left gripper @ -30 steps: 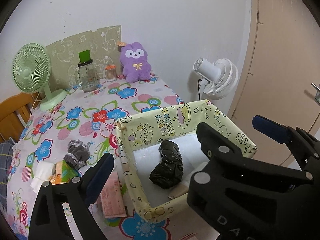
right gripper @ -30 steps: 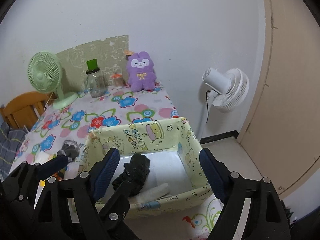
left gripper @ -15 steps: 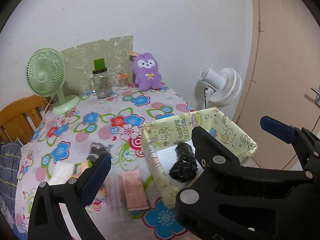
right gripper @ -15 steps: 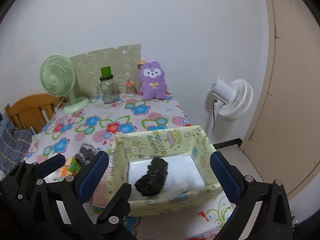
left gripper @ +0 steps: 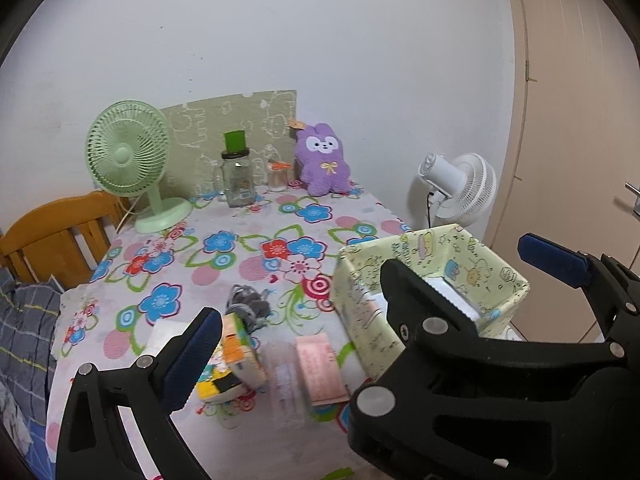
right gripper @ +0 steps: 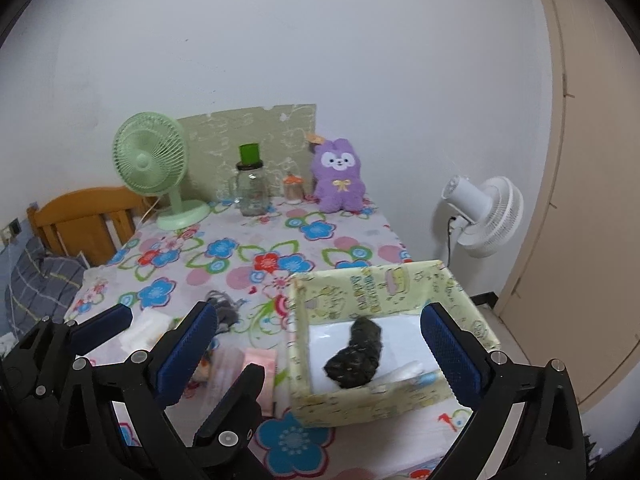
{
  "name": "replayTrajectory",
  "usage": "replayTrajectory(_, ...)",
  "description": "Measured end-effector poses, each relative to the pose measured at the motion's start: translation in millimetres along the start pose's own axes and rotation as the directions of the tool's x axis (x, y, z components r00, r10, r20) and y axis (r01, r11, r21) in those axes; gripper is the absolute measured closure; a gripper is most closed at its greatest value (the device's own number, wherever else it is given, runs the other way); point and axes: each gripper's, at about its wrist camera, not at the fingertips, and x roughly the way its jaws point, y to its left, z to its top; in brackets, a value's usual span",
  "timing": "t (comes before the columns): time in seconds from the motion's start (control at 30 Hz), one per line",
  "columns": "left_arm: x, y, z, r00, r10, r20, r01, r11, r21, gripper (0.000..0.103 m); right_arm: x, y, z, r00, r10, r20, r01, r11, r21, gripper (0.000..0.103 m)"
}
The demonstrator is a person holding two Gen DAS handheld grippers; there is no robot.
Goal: Organize soft objects
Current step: 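Withdraw both tools from the box back toward the remaining items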
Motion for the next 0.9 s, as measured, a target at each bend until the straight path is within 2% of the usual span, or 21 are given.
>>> replayTrajectory(0.53,0,38,-34,1.0,0.008,-0.017,-0.009,0.999,-0.052,0.0,9,40,-27,0.999,0.033,-0.025,-0.034,0.999,-0.029,0.0)
replayTrajectory(0.9,17,63,-55,0.997,0.009,-0.071,-0.016,0.995,-0.1,0.001,32,62,-43,0.996,0.058,-0.074,-0.06,0.998,-0.033,0.0)
